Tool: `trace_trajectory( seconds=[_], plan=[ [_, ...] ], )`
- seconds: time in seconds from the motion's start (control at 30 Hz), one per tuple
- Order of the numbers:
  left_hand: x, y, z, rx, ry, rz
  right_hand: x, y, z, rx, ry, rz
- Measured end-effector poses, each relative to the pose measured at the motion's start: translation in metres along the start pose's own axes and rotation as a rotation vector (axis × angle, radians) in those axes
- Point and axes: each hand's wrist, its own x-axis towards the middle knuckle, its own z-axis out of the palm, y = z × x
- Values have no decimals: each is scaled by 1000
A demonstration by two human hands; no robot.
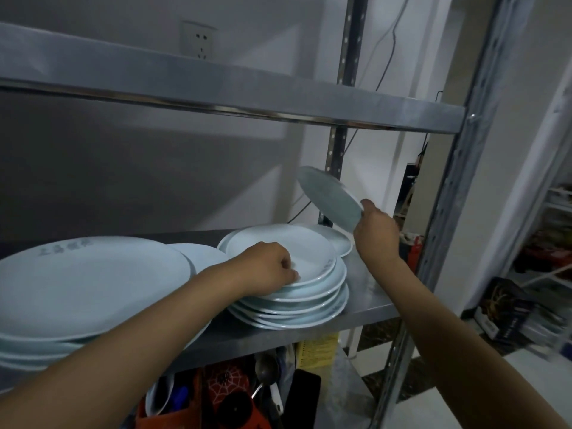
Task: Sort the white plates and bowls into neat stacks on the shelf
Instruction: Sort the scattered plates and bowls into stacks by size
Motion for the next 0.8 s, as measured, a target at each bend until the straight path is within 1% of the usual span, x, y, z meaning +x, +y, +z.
trace_trajectory(
  seconds=[0.1,0.2,0.23,0.3,0.37,0.43,0.5,0.57,0.63,0.73,0.8],
  plan=[
    [-2,3,8,-4,30,2,-6,-11,-20,267,45,211],
    [-5,6,10,-6,147,36,-4,-10,-39,499,64,417],
    [-7,8,9,-26,166,47,0,-8,-40,589,69,510],
    [-12,9,6,-48,194,86,5,-4,-46,818,99,718],
    [-20,11,5,-51,224,123,1,-4,-58,1111,123,915],
    [-29,15,0,-63,267,175,-6,-5,-68,1362,83,1017],
    [-39,20,-8,-36,343,232,-10,-8,-75,1492,3,1012],
    [-47,23,-17,52,458,262,-13,-15,-79,1544,-92,993],
    [-54,22,-24,120,554,244,-18,-26,-83,1564,-170,976],
    [-64,11,-36,125,587,212,-32,-51,-93,1611,-285,916],
    [-73,-4,-43,113,620,201,-42,-70,-99,1626,-346,844]
  ],
)
